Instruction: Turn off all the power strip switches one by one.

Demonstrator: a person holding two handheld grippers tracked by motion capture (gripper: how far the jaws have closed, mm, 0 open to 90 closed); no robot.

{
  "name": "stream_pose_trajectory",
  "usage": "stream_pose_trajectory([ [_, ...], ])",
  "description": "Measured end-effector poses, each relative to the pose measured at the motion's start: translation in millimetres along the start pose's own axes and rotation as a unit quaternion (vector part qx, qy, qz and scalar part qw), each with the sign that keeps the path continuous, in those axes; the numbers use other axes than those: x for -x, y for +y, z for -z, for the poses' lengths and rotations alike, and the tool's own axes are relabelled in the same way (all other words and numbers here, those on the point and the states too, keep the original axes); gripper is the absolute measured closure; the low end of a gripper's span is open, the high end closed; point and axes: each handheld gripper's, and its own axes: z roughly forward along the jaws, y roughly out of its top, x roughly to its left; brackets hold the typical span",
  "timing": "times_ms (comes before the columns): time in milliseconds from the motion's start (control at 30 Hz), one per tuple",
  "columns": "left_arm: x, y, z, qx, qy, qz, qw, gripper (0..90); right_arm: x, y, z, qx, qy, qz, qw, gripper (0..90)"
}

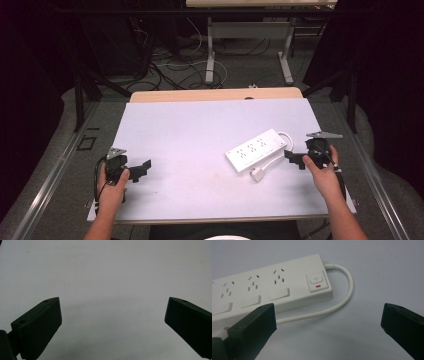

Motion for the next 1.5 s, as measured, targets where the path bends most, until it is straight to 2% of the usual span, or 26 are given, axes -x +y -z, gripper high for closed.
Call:
stream_pose_trajectory([
  [267,-0.6,0.0,0.0,-0.009,-0.001,0.001,1.0,0.8,15.2,-16.2,0.4,-0.003,-0.011,-0.023,0.9997,0.0],
  [333,-0.6,-0.4,-0.8,-0.003,-0.001,0.006,1.0,0.9,19.0,-19.8,0.1,-0.007,-0.01,-0.023,0.9997,0.0],
  [600,-1.4,-0.2,-0.3,-0.006,0.0,0.006,1.0,0.9,29.0,-30.3,1.8,-0.002,-0.023,-0.05,0.9985,0.0],
  [900,-1.7,-0.3,-0.3,-0.007,0.0,0.005,1.0,0.9,36.1,-37.8,4.6,-0.005,-0.031,-0.055,0.998,0.4],
  [1033,-1.8,-0.4,-0.4,-0.007,0.0,0.004,1.0,1.0,38.7,-40.1,5.3,-0.005,-0.032,-0.047,0.9984,0.5],
  [1500,-2.1,-0.3,-0.3,-0.008,0.0,0.004,1.0,1.0,39.0,-43.2,6.0,-0.008,-0.032,-0.053,0.9981,0.6],
])
